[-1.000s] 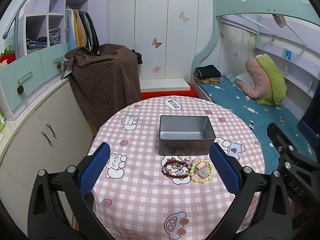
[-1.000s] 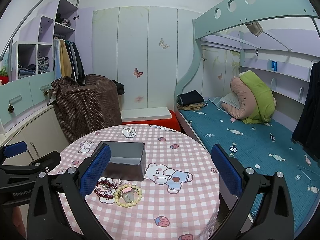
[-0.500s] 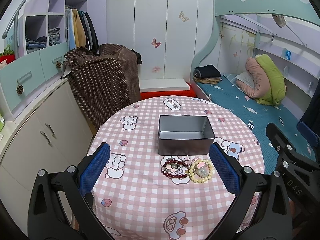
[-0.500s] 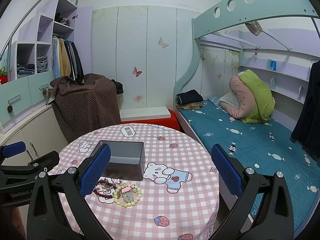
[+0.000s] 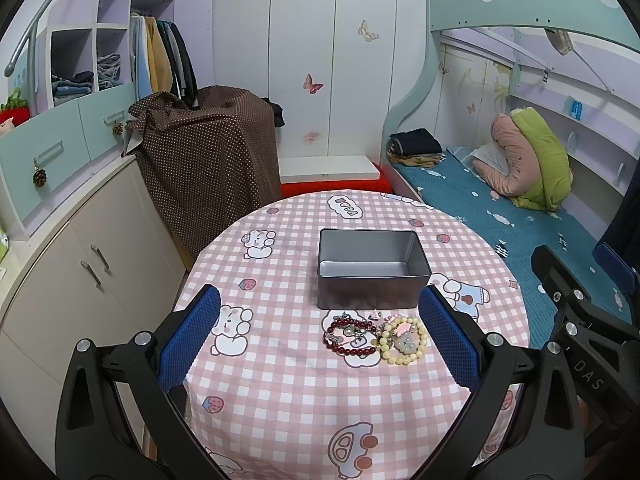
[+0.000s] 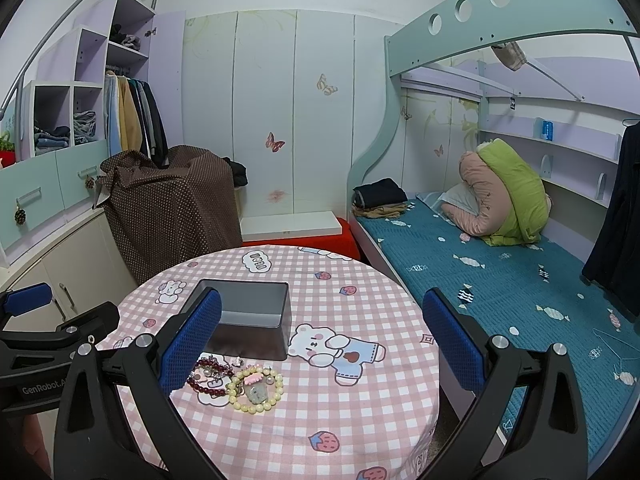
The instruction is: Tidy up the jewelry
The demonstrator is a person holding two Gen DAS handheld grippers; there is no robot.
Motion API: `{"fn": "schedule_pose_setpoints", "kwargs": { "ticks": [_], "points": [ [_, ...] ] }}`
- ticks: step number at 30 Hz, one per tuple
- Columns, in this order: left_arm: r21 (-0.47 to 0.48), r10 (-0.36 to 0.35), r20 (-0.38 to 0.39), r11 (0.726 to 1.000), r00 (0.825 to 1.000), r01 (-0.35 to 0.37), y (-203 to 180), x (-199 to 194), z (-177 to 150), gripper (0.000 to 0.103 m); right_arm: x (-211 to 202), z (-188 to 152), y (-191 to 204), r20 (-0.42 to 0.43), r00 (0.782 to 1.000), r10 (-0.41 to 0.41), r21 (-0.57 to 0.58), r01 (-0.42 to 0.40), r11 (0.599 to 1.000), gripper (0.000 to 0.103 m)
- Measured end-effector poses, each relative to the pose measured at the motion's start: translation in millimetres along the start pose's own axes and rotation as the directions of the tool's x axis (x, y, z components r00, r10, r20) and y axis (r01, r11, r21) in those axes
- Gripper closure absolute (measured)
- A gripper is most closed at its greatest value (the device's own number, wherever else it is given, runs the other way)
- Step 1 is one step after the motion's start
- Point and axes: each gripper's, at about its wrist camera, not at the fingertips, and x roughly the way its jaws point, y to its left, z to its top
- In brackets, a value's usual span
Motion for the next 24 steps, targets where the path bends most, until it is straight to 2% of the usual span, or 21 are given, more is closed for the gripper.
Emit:
{"fn": "schedule_pose_setpoints", "kwargs": {
  "ticks": [24],
  "points": [
    [-0.007, -0.018, -0.035, 1.0, 0.999, 0.018, 3.8, 7.2, -3.6, 0.004, 9.6, 2.0, 2.7, -0.038, 0.999, 0.003, -0.003, -0.004, 1.0, 0.006]
  ]
}}
